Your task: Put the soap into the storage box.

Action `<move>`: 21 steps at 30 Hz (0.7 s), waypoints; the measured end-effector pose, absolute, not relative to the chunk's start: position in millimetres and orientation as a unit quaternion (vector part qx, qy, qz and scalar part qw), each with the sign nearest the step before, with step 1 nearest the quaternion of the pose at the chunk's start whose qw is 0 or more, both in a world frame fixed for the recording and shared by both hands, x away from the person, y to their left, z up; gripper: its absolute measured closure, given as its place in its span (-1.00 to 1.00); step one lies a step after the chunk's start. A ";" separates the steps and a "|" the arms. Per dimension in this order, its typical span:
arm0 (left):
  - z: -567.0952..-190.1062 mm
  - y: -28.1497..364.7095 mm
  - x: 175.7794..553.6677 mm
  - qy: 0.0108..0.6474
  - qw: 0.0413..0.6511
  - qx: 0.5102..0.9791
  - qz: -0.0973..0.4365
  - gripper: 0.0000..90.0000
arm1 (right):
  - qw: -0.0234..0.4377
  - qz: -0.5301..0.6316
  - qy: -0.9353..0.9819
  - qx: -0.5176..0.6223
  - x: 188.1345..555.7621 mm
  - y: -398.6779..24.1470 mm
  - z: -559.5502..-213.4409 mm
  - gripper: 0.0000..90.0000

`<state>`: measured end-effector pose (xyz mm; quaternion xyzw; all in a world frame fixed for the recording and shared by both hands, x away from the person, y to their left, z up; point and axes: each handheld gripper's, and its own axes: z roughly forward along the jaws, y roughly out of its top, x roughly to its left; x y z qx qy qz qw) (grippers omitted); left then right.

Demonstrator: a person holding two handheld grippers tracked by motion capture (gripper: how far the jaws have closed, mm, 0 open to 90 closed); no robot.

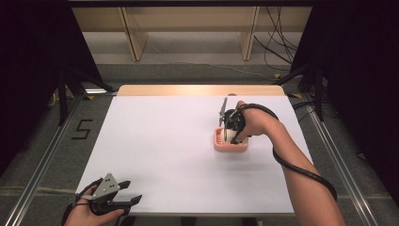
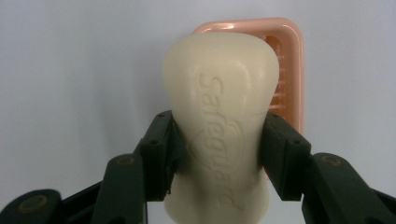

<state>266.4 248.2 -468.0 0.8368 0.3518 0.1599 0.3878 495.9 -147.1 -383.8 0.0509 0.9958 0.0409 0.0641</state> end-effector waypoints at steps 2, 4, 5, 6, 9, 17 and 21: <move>-468.0 248.1 266.4 0.351 0.387 0.837 0.160 -0.25 | 0.065 0.038 0.995 0.058 495.0 -145.8 -383.9 0.13; -469.1 246.3 265.3 0.363 0.395 0.830 0.153 -0.25 | 0.067 0.039 0.995 0.058 495.4 -145.0 -384.6 0.12; -469.1 246.3 265.3 0.363 0.395 0.830 0.153 -0.25 | 0.067 0.039 0.995 0.058 495.4 -145.0 -384.6 0.12; -468.0 248.0 266.2 0.355 0.387 0.836 0.161 -0.25 | 0.070 0.039 0.996 0.040 498.2 -143.9 -385.4 0.13; -468.2 248.2 266.4 0.352 0.388 0.837 0.159 -0.25 | 0.066 0.038 0.996 0.051 497.5 -142.9 -386.1 0.12; -468.0 248.4 266.4 0.352 0.387 0.837 0.160 -0.25 | 0.071 0.037 0.996 0.039 501.1 -141.2 -389.7 0.12; -467.9 248.4 266.4 0.351 0.388 0.837 0.160 -0.25 | 0.075 0.038 0.996 0.034 503.1 -141.1 -391.2 0.12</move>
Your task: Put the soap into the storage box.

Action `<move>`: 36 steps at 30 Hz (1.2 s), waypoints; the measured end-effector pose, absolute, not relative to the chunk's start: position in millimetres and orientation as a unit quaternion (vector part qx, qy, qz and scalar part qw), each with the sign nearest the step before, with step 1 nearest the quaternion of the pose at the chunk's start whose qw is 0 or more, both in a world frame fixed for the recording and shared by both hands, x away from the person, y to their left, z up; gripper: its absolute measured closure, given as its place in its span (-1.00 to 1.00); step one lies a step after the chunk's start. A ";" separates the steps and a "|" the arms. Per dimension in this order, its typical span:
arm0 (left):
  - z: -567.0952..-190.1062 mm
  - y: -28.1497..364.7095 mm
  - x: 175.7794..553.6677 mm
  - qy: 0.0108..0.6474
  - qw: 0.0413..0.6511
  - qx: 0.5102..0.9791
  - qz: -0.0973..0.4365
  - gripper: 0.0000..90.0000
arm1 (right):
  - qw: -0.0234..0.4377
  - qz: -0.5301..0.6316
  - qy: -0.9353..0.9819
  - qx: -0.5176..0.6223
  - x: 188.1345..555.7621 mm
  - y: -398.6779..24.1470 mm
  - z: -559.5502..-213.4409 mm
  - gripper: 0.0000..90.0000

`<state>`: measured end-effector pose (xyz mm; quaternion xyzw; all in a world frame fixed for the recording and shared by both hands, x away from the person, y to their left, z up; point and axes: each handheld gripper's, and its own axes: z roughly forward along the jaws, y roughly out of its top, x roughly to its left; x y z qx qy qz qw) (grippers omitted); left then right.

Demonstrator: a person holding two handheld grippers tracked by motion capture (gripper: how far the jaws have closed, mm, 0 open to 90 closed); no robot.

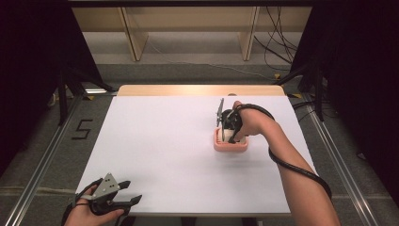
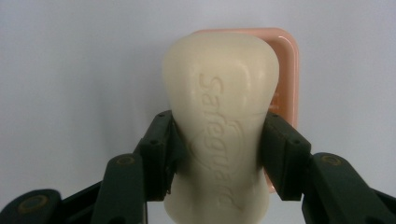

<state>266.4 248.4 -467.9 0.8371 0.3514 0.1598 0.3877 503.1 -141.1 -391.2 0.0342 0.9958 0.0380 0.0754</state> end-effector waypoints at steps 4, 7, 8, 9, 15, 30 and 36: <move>-467.9 248.3 266.4 0.352 0.388 0.837 0.160 -0.25 | 0.073 0.035 0.996 0.039 504.4 -141.3 -392.6 0.12; -468.4 247.7 265.9 0.358 0.389 0.834 0.156 -0.25 | 0.075 0.038 0.996 0.040 506.2 -141.3 -394.8 0.12; -468.4 247.7 265.9 0.358 0.389 0.834 0.156 -0.25 | 0.075 0.038 0.996 0.040 506.2 -141.3 -394.8 0.12; -468.0 248.3 266.5 0.351 0.387 0.838 0.159 -0.25 | 0.072 0.037 0.996 0.043 506.7 -141.5 -395.5 0.12; -468.0 248.2 266.5 0.352 0.387 0.837 0.159 -0.25 | 0.078 0.035 0.995 0.045 508.9 -143.4 -400.1 0.12; -468.5 248.6 266.7 0.351 0.391 0.836 0.159 -0.25 | 0.081 0.043 0.994 0.055 513.7 -145.4 -411.2 0.12; -468.0 248.5 266.4 0.351 0.388 0.837 0.159 -0.25 | 0.075 0.047 0.993 0.072 514.5 -144.7 -414.0 0.12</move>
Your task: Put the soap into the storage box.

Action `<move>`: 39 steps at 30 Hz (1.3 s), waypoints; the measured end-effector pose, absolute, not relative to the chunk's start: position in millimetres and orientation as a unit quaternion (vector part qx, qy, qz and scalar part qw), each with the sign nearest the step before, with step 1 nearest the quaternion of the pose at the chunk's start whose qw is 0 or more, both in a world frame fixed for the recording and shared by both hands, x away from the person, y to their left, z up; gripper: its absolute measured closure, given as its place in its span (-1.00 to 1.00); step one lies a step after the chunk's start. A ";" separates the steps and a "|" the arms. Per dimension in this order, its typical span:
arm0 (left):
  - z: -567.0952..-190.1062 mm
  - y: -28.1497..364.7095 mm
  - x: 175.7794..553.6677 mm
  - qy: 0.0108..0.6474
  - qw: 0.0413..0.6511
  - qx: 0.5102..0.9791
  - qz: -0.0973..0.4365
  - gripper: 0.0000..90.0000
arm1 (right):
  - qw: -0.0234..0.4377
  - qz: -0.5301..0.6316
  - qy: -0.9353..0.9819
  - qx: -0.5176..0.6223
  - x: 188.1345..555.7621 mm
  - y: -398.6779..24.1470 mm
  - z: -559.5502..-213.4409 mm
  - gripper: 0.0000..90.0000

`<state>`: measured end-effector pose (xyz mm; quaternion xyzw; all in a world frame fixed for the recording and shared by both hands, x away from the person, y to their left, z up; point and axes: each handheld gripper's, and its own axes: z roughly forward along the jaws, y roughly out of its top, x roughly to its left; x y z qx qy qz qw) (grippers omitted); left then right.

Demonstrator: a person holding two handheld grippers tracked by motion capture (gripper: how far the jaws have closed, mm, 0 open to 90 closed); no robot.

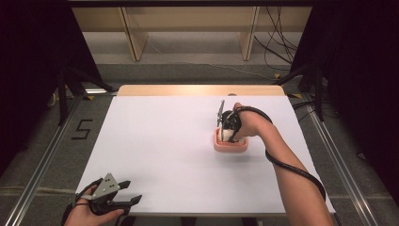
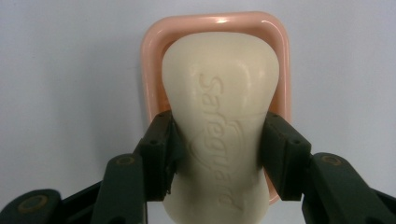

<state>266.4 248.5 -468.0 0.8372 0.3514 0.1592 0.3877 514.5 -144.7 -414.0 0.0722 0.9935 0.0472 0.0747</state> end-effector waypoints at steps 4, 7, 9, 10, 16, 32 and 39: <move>-468.5 248.5 266.6 0.351 0.391 0.836 0.159 -0.25 | 0.084 0.041 0.993 0.072 514.9 -145.6 -415.0 0.12; -468.6 247.7 265.7 0.361 0.390 0.833 0.153 -0.25 | 0.083 0.043 0.993 0.075 515.7 -146.3 -415.6 0.12; -467.8 248.6 266.6 0.351 0.388 0.837 0.159 -0.25 | 0.089 0.040 0.993 0.072 516.5 -147.0 -415.6 0.12; -469.1 248.0 266.3 0.355 0.393 0.834 0.157 -0.25 | 0.089 0.040 0.992 0.077 516.9 -147.2 -416.2 0.12; -469.4 247.6 265.9 0.361 0.395 0.831 0.153 -0.25 | 0.088 0.042 0.992 0.077 517.8 -145.5 -418.3 0.12; -469.6 247.7 266.0 0.361 0.394 0.831 0.153 -0.25 | 0.100 0.073 0.986 0.108 517.4 -154.7 -416.1 -0.07; -469.6 248.1 266.2 0.362 0.393 0.831 0.157 -0.25 | 0.121 0.102 0.976 0.153 501.2 -173.6 -400.4 -0.17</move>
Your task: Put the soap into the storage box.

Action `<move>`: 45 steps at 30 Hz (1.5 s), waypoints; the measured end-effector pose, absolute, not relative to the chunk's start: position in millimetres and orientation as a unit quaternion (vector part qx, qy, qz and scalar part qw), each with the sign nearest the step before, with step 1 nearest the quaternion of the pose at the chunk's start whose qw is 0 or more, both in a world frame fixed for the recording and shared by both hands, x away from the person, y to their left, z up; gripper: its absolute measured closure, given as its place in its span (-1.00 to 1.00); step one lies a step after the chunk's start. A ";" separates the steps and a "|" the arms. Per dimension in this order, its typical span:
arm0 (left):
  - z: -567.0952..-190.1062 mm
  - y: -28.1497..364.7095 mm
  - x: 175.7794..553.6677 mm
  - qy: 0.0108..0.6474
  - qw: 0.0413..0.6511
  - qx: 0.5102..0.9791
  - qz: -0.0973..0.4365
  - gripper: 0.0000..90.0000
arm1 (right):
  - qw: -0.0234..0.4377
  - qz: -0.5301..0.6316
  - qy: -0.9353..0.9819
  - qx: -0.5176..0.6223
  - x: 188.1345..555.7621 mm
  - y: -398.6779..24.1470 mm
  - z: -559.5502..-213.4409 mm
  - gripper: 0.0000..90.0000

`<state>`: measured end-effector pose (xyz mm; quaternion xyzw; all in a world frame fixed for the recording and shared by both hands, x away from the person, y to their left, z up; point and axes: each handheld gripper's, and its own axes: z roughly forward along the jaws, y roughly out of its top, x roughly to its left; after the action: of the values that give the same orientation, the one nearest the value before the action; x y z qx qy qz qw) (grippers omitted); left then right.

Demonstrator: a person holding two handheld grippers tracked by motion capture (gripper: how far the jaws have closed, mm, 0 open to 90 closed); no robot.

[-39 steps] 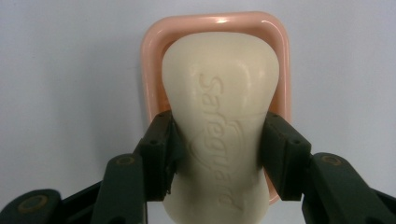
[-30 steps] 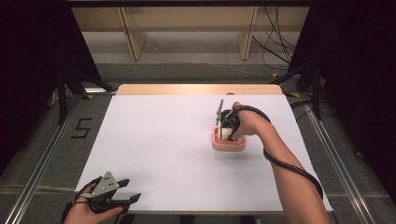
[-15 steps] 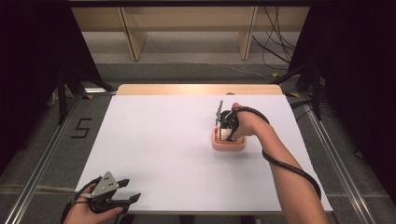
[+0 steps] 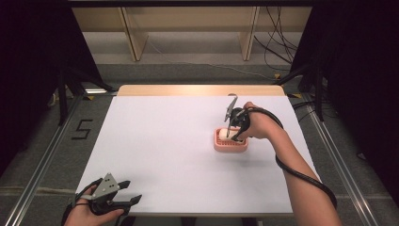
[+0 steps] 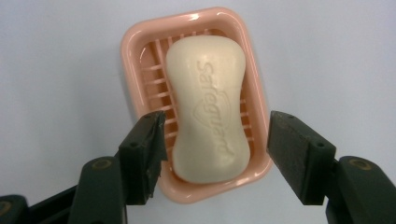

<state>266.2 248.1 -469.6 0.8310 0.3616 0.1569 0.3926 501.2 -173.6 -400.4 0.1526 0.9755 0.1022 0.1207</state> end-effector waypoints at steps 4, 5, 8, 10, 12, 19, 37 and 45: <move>-469.6 247.6 266.0 0.361 0.394 0.831 0.155 -0.25 | 0.125 0.124 0.967 0.184 489.8 -186.2 -397.8 -0.15; -468.8 248.1 266.1 0.363 0.389 0.832 0.157 -0.25 | 0.133 0.136 0.962 0.195 486.0 -190.8 -398.3 -0.11; -468.5 249.2 266.8 0.362 0.386 0.833 0.162 -0.25 | 0.131 0.173 0.943 0.254 468.9 -209.7 -397.8 -0.06; -467.8 250.1 267.4 0.354 0.384 0.836 0.166 -0.25 | 0.128 0.188 0.934 0.276 461.0 -219.0 -399.3 -0.06; -468.4 248.7 266.9 0.362 0.393 0.829 0.165 -0.25 | 0.129 0.195 0.926 0.298 453.3 -226.8 -401.3 -0.04; -467.8 249.9 266.9 0.359 0.388 0.832 0.167 -0.25 | 0.124 0.230 0.883 0.390 426.6 -243.3 -407.2 0.07; -468.9 250.4 267.5 0.360 0.390 0.830 0.168 -0.25 | 0.158 0.300 0.838 0.427 376.4 -267.6 -450.7 0.15; -469.0 248.7 266.3 0.365 0.387 0.831 0.161 -0.25 | 0.159 0.311 0.826 0.442 362.8 -274.8 -460.9 0.15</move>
<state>266.3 248.7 -469.0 0.8314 0.3651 0.1614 0.3866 362.8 -274.8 -460.9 0.4417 0.8263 0.3111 0.1591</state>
